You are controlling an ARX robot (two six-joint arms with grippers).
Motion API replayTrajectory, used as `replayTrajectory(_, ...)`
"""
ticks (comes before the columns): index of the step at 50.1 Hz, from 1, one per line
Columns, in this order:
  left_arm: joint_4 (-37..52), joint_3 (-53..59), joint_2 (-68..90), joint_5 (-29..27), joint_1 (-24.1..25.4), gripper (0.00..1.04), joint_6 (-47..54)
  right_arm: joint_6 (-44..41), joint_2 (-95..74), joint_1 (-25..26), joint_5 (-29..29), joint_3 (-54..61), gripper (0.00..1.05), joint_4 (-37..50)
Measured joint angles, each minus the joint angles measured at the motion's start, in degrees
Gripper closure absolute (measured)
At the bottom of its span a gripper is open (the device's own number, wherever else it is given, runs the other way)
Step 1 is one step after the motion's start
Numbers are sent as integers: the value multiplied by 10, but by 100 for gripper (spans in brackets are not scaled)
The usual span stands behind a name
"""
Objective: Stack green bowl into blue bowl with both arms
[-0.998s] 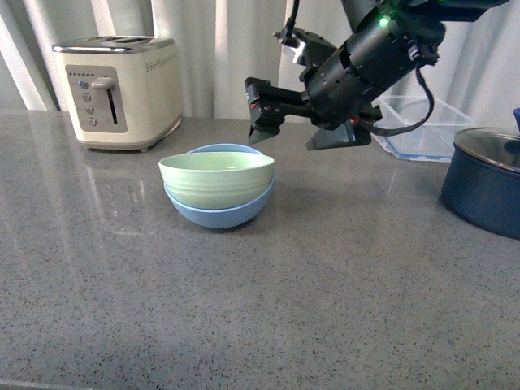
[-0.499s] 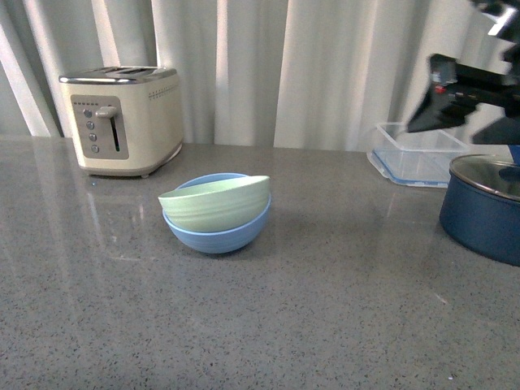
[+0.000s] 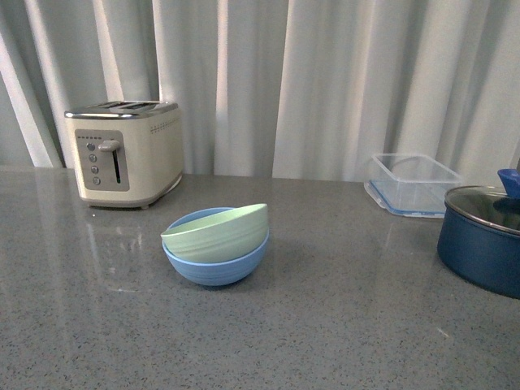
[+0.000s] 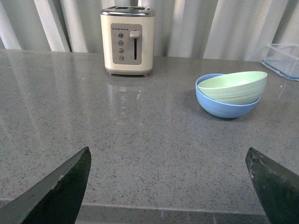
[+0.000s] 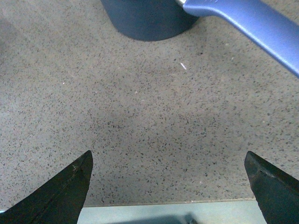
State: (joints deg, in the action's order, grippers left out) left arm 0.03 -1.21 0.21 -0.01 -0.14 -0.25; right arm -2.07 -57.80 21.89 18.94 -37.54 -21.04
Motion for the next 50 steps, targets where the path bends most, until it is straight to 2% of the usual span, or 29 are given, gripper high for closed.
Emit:
replayTrajectory(5,0,0,0,0,0,7,0,-7,14,4,5,6,11,14)
replayTrajectory(7,0,0,0,0,0,7,0,4,31,-1,17,65,19,156)
replayTrajectory(9,0,0,0,-1,0,7,0,10,53,-13,5,131,27,304)
replayTrajectory(11,0,0,0,0,0,7,0,13,76,-27,-9,183,37,416)
replayTrajectory(15,0,0,0,0,0,7,0,14,110,-51,-31,228,51,515)
replayTrajectory(20,0,0,0,0,0,7,0,14,154,-85,-62,265,74,522)
replayTrajectory(28,0,0,0,0,0,7,0,14,205,-120,-97,301,104,504)
replayTrajectory(39,0,0,0,0,0,7,0,16,268,-154,-128,330,104,470)
replayTrajectory(44,0,0,0,0,0,7,0,17,295,-195,-183,338,104,453)
replayTrajectory(50,0,0,0,0,0,7,0,18,333,-217,-187,349,104,427)
